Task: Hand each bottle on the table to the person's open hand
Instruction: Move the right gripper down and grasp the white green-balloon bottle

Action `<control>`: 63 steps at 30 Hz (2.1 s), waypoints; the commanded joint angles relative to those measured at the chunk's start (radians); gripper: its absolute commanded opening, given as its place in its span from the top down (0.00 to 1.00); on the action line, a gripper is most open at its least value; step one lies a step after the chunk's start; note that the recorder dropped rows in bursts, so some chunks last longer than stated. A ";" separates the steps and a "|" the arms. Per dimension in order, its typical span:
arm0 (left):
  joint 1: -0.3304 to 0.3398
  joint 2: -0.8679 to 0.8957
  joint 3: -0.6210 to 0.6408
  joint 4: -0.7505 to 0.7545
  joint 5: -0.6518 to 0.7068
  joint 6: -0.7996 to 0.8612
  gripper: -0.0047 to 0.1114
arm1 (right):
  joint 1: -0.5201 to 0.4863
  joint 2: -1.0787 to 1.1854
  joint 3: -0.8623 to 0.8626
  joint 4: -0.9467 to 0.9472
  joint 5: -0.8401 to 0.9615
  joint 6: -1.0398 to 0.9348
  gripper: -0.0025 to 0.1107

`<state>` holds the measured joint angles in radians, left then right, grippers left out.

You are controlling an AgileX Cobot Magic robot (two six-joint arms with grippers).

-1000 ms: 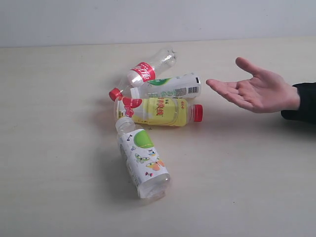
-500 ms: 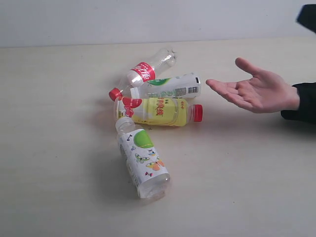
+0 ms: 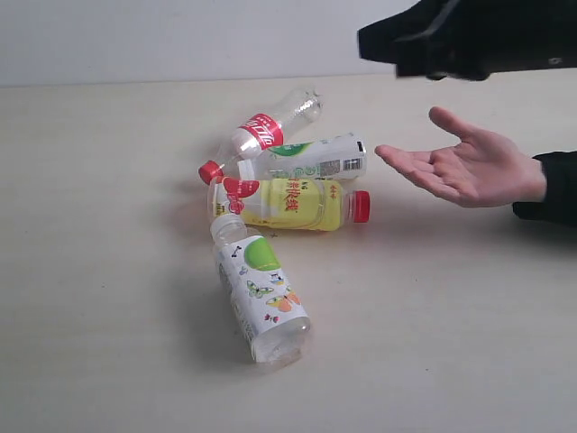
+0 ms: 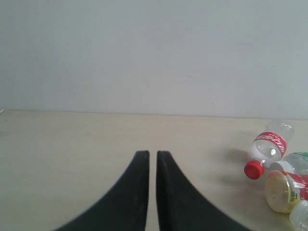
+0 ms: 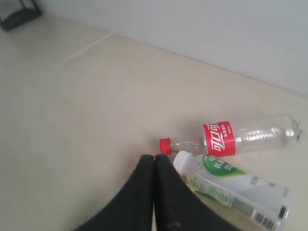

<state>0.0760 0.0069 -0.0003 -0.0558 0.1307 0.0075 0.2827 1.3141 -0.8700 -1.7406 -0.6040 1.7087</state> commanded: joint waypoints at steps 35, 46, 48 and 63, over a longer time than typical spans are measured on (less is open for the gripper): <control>-0.005 -0.007 0.000 0.002 -0.005 0.000 0.89 | 0.392 0.379 -0.413 2.044 1.466 -1.755 0.45; -0.005 -0.007 0.000 0.002 -0.005 0.000 0.89 | 0.592 0.553 -0.411 1.938 1.434 -1.698 0.12; -0.005 -0.007 0.000 0.002 -0.005 0.000 0.89 | 0.595 0.576 -0.411 1.938 1.419 -1.692 0.10; -0.005 -0.007 0.000 0.002 -0.005 0.000 0.89 | 0.595 0.674 -0.411 1.856 1.341 -1.627 0.10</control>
<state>0.0760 0.0069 -0.0003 -0.0558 0.1307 0.0075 0.8753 1.9722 -1.2779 0.1276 0.7489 0.0781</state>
